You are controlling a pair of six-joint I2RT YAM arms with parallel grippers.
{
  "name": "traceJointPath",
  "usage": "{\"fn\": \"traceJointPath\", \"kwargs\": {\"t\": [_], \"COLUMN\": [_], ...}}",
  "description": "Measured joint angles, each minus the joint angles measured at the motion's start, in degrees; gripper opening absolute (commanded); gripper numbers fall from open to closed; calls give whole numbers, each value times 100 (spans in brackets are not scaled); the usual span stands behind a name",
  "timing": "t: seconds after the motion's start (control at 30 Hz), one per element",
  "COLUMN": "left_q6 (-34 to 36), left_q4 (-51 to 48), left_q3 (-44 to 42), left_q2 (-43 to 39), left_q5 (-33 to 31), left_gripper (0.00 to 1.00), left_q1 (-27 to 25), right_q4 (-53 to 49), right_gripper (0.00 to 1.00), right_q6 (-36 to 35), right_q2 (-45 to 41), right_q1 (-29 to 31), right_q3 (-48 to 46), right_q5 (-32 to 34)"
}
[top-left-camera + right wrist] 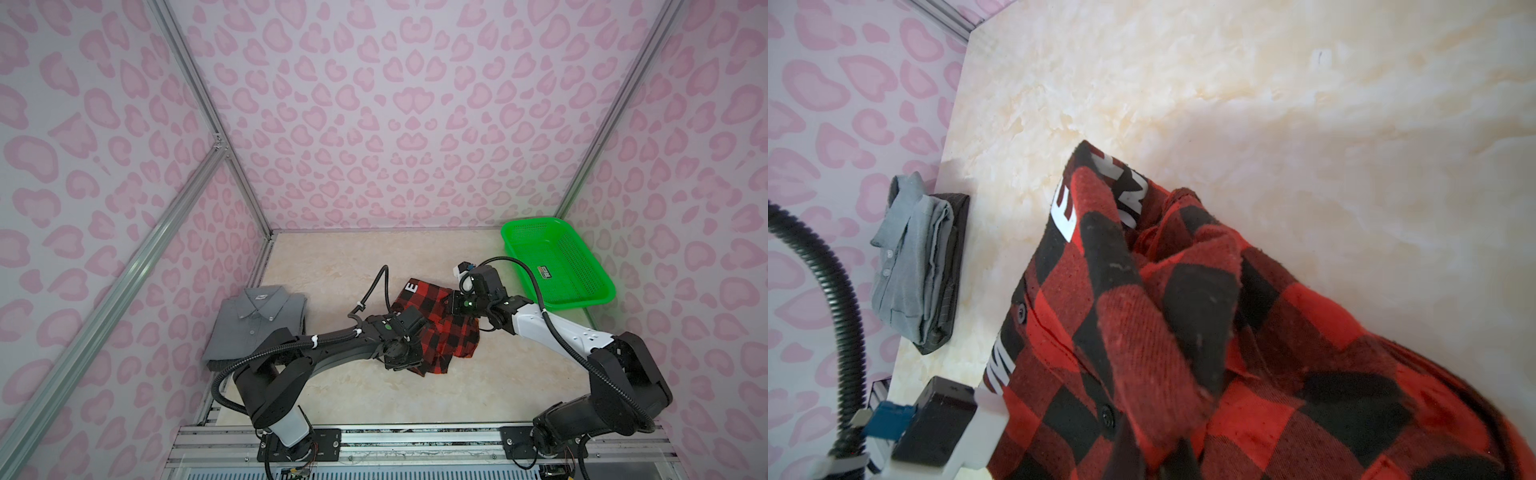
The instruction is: Fold and stack the long sleeve shirts
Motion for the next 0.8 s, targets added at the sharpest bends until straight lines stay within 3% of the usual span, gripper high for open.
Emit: {"fn": "traceJointPath", "kwargs": {"t": [0.1,0.33,0.47,0.53,0.67,0.73,0.8], "left_q6": [2,22,22,17,17,15,17], "left_q4": [7,4,42,68,151,177,229], "left_q3": [50,87,140,164,219,251,267], "left_q2": [107,107,48,70,170,236,302], "left_q5": [0,-2,-17,4,59,74,114], "left_gripper": [33,40,37,31,30,24,12], "left_q1": [0,0,0,0,-7,-11,-17], "right_q4": [-236,-461,-444,-439,-214,-138,-9], "right_gripper": [37,48,45,42,38,37,35], "right_q6": [-17,-52,-48,20,181,258,356], "right_q2": [129,-330,-734,-713,-535,-420,-337], "right_q1": [-76,-142,-262,-393,-319,-170,-13], "right_q3": [7,-487,-835,-970,-1436,-1639,-1698], "right_q5": [133,348,531,625,570,522,540]}}
